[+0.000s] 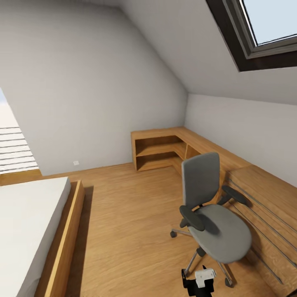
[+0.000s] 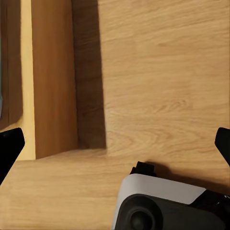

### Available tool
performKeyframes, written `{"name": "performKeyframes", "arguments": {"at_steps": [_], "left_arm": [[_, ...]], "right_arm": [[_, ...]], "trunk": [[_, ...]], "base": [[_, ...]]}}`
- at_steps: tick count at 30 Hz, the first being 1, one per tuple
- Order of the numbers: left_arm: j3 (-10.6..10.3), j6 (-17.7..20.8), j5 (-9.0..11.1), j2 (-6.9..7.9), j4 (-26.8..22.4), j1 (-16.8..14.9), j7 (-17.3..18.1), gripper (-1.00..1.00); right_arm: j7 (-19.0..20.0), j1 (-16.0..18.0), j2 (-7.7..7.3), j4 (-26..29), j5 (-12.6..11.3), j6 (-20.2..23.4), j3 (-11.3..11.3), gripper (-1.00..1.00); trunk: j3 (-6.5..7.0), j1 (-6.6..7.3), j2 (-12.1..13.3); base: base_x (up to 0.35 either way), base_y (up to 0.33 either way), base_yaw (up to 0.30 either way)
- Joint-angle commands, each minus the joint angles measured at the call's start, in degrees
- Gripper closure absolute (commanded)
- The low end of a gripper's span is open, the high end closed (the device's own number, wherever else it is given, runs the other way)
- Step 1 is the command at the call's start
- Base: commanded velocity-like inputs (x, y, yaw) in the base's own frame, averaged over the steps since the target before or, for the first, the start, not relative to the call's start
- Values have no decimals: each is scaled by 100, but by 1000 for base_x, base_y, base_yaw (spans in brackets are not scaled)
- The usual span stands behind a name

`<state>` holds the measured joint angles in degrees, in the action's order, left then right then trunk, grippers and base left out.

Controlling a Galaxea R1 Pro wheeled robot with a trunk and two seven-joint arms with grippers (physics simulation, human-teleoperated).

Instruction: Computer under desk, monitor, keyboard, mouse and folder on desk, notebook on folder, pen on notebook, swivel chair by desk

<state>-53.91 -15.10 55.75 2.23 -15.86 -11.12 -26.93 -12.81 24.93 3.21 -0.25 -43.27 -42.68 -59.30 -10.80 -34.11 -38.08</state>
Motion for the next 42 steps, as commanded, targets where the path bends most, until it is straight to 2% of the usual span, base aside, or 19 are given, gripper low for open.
{"name": "performKeyframes", "arguments": {"at_steps": [1, 11, 22, 37, 42], "left_arm": [[-49, -20, 55, 6, -13, -4, -31, -100], [-49, -20, 57, 4, -13, -4, -31, -100], [-49, -20, 47, 6, -13, -4, -31, -100], [-49, -20, 41, 6, -13, -4, -31, -100], [-49, -20, 41, 6, -13, -4, -31, -100]], "right_arm": [[-51, 3, 3, -2, 3, 3, -49, -100], [-40, 3, 5, -2, -7, 6, -47, -100], [-54, 3, 20, -2, -6, -1, -50, -100], [-55, 3, 16, -6, -6, 4, -53, -100], [-40, 1, -16, -24, -14, 25, -43, -100]], "trunk": [[-9, -2, -8], [-8, -2, -8], [-8, -2, -8], [-8, -2, -8], [-8, -2, -8]], "base": [[0, 0, 29], [0, 0, 36], [4, 10, 241], [88, 112, 274], [4, 2, 74]]}}
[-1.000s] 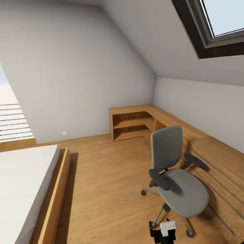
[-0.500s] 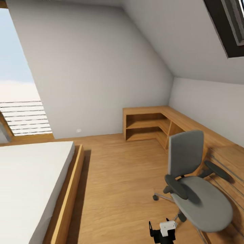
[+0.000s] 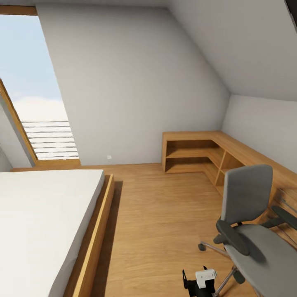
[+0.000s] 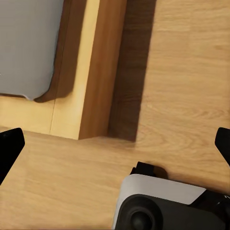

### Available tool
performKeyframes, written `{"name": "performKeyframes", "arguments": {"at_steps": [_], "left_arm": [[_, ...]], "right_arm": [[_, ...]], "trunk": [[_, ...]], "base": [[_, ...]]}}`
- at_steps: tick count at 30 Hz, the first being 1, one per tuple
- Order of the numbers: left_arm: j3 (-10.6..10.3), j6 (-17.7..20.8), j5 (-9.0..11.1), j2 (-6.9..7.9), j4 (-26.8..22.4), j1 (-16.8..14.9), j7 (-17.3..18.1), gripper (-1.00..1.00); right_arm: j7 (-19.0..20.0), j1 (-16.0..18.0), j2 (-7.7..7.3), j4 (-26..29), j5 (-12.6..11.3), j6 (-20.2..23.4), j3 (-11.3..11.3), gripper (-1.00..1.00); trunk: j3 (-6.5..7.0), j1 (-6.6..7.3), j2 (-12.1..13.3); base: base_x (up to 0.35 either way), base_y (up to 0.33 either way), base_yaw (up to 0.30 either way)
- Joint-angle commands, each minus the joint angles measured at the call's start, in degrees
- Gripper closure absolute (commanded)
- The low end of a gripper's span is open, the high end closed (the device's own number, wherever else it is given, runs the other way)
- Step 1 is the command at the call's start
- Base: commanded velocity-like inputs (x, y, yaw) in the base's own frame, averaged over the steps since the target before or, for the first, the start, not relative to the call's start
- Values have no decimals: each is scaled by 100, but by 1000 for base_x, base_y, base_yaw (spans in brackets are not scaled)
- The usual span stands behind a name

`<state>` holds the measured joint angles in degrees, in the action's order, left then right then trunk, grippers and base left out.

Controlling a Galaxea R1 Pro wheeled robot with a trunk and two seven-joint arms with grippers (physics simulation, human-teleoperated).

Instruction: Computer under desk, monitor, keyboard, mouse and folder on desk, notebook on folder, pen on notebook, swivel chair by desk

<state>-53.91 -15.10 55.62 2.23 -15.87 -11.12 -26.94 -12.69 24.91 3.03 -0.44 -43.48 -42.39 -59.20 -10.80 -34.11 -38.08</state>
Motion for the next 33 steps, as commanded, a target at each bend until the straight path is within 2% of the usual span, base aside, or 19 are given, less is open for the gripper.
{"name": "performKeyframes", "arguments": {"at_steps": [1, 6, 13, 25, 33], "left_arm": [[-49, -19, 54, 6, -13, -4, -31, -100], [-49, -19, 54, 5, -13, -4, -31, -100], [-49, -19, 54, 6, -13, -4, -31, -100], [-50, -19, 54, 5, -13, -4, -31, -100], [-49, -19, 58, 6, -13, -4, -31, -100]], "right_arm": [[-46, 2, -4, -18, 7, 5, -52, -100], [-32, -3, -58, -79, 3, 48, -41, -100], [-32, -3, -78, -74, 5, 396, -46, -100], [-38, -13, -73, -81, -9, 498, -48, -100], [-34, -148, -73, -87, -12, 536, -48, -100]], "trunk": [[-9, -2, -8], [-9, -2, -8], [-9, -2, -8], [-9, -2, -8], [-9, -2, -8]], "base": [[31, 1, 28], [244, 0, 5], [316, 0, 0], [321, 0, 0], [321, 0, 0]]}}
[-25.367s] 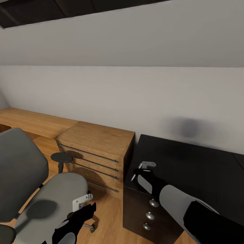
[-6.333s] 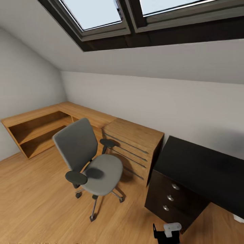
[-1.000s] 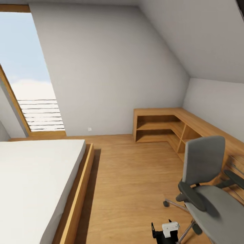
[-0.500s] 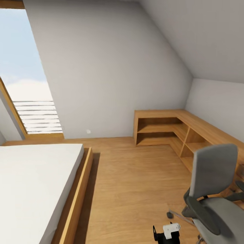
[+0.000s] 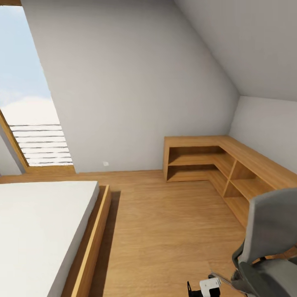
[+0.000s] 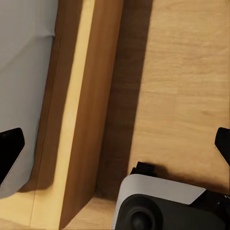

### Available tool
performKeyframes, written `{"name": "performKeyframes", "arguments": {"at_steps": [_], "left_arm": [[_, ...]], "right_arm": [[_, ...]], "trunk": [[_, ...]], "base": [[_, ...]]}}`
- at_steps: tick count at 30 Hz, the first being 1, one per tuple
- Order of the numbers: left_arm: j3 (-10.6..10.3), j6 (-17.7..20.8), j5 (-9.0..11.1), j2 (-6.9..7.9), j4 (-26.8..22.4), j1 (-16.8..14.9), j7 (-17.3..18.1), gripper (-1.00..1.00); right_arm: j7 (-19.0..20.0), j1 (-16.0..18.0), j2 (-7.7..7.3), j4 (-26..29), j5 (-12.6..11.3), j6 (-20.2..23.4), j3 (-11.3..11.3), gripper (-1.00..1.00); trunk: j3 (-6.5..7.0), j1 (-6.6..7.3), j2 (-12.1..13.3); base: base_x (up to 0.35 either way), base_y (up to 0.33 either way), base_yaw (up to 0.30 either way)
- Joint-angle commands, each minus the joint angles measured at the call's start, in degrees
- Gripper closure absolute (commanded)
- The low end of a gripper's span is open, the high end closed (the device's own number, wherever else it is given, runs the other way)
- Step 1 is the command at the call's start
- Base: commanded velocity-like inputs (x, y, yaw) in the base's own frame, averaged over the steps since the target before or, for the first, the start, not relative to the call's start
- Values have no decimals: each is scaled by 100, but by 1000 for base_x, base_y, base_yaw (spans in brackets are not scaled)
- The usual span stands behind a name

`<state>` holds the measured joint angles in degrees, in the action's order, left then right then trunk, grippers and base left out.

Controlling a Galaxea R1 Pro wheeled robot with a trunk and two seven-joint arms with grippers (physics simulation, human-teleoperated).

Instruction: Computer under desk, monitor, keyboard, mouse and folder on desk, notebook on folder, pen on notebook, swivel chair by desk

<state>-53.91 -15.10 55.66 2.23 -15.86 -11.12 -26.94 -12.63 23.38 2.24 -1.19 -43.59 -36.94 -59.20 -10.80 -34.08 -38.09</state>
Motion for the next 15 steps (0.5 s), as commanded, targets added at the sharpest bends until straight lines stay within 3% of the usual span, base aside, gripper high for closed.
{"name": "performKeyframes", "arguments": {"at_steps": [1, 15], "left_arm": [[-49, -19, 53, 6, -13, -4, -31, -100], [-49, -11, 67, 6, -13, -4, -31, -100]], "right_arm": [[-39, 0, 5, -13, 0, -8, -48, -100], [-38, -9, 4, -13, 0, -6, -48, -100]], "trunk": [[-9, -5, -7], [-9, -5, -7]], "base": [[321, 0, 0], [321, 0, 0]]}}
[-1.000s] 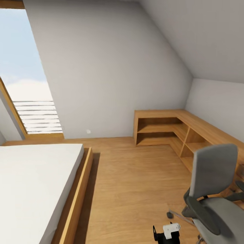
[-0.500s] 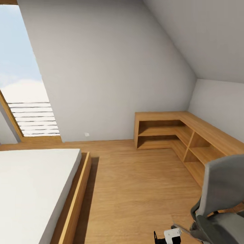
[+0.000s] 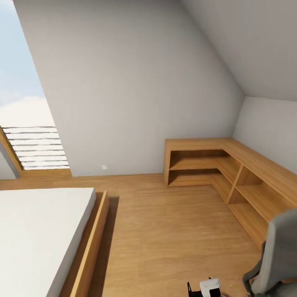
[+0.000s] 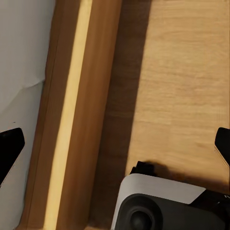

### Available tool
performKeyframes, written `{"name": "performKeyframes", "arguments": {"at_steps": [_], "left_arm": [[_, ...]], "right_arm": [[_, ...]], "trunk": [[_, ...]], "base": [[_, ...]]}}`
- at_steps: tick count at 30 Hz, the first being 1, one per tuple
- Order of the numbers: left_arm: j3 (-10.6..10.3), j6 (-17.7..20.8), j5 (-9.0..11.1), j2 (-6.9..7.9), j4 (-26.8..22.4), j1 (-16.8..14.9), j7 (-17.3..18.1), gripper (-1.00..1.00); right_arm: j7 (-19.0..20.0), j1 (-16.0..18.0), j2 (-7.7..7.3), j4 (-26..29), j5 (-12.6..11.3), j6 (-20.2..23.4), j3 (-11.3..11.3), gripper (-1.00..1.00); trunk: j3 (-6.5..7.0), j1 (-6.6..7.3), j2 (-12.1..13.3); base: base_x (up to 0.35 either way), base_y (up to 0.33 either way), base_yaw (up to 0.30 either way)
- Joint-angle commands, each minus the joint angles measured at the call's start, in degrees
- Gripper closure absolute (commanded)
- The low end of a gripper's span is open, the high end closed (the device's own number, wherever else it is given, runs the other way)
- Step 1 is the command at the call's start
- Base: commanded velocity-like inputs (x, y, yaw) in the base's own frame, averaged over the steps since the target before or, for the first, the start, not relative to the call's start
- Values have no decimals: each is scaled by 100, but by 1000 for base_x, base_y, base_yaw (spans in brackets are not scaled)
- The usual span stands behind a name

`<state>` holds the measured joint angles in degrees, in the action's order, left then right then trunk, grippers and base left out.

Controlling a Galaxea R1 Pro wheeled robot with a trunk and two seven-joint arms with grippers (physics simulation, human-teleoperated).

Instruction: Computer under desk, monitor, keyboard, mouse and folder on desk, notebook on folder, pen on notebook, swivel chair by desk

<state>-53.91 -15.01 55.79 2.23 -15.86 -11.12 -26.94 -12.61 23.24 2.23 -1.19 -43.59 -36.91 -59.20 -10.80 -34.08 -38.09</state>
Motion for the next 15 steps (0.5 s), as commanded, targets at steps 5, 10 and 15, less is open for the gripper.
{"name": "performKeyframes", "arguments": {"at_steps": [5, 10, 15], "left_arm": [[-49, -14, 60, 6, -13, -4, -31, -100], [-49, -11, 57, 6, -13, -4, -31, -100], [-49, -12, 55, 6, -13, -4, -31, -100]], "right_arm": [[-40, 5, 5, -12, 0, -9, -48, -100], [-40, 5, 5, -12, 0, -9, -48, -100], [-40, 5, 6, -12, 0, -9, -48, -100]], "trunk": [[-9, -5, -7], [-9, -5, -7], [-9, -5, -7]], "base": [[321, 0, 0], [321, 0, 0], [321, 0, 0]]}}
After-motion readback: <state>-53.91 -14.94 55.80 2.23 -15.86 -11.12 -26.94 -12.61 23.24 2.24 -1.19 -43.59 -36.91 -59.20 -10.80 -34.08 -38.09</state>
